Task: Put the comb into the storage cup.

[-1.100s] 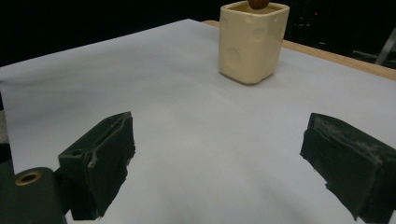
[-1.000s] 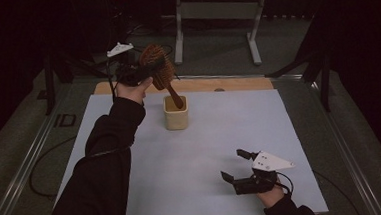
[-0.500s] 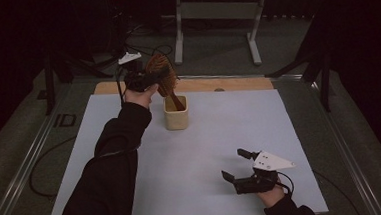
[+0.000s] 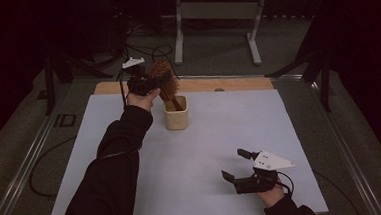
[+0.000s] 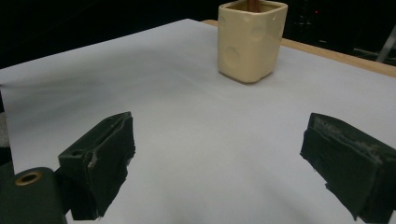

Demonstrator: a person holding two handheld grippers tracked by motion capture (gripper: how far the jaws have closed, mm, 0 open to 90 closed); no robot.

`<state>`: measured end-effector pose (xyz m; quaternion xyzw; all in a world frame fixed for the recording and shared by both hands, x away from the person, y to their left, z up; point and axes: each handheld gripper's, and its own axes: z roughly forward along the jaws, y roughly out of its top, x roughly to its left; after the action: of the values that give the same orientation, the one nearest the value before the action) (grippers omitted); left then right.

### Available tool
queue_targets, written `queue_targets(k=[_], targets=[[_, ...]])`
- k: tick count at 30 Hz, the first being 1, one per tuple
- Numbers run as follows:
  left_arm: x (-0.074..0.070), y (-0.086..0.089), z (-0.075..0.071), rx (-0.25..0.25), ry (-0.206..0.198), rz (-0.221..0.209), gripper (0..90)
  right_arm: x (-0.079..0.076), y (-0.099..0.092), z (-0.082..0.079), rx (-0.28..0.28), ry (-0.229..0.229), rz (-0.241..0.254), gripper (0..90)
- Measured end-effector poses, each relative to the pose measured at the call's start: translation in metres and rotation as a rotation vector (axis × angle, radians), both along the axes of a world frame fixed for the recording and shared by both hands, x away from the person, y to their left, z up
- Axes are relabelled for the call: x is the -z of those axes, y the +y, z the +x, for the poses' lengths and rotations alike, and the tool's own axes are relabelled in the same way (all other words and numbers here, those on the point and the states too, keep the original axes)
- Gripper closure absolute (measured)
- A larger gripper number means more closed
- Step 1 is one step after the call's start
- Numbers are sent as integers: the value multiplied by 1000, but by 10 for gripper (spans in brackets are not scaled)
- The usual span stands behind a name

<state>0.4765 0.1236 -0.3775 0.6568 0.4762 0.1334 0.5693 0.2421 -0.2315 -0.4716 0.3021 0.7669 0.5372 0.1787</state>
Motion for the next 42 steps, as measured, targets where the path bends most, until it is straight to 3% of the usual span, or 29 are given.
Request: queue_targets(k=[23,42], targets=[[22,2,3,24,49,-15,515,1,-1,1,-2,9,5,94],[30,11,6,14,60,-37,475,2,0,1,-1,17,3,94]])
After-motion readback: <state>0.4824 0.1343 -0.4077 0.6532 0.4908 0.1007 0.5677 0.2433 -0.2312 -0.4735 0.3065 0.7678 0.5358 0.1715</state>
